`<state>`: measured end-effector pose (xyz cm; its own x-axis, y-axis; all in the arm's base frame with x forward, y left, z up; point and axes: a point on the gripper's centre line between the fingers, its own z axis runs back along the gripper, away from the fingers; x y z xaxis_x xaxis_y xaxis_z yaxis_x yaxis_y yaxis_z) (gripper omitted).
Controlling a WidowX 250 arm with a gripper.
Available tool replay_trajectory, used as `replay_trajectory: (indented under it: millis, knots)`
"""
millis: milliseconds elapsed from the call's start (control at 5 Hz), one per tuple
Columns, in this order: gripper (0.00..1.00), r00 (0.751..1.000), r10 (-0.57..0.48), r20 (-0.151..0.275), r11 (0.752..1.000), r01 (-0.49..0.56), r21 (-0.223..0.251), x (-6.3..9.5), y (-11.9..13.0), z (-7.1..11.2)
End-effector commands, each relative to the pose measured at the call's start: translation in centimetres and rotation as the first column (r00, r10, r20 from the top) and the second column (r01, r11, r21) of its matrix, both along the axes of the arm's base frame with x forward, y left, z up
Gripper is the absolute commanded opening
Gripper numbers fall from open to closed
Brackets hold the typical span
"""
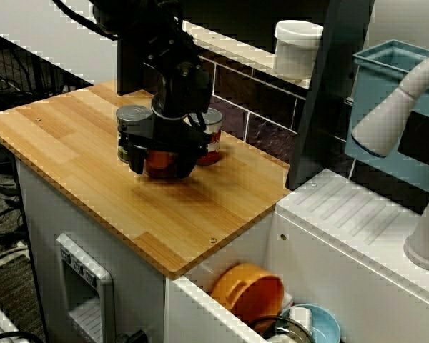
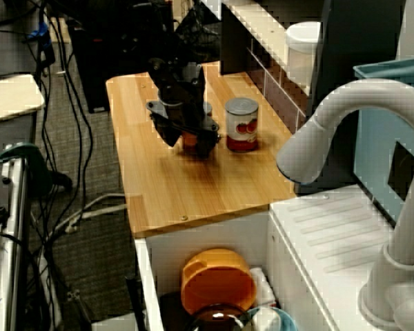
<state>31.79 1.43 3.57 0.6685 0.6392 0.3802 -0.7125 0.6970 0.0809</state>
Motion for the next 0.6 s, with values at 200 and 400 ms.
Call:
replay_trajectory:
  millis: [200, 400]
  knots:
    - [1.00, 0.998, 0.042, 0.036, 0.999, -0.043, 0.022, 2.6, 3.8, 0.6]
    - [1.00, 0.999, 0.050, 0.011, 0.999, -0.050, 0.007, 2.4, 4.7, 0.8]
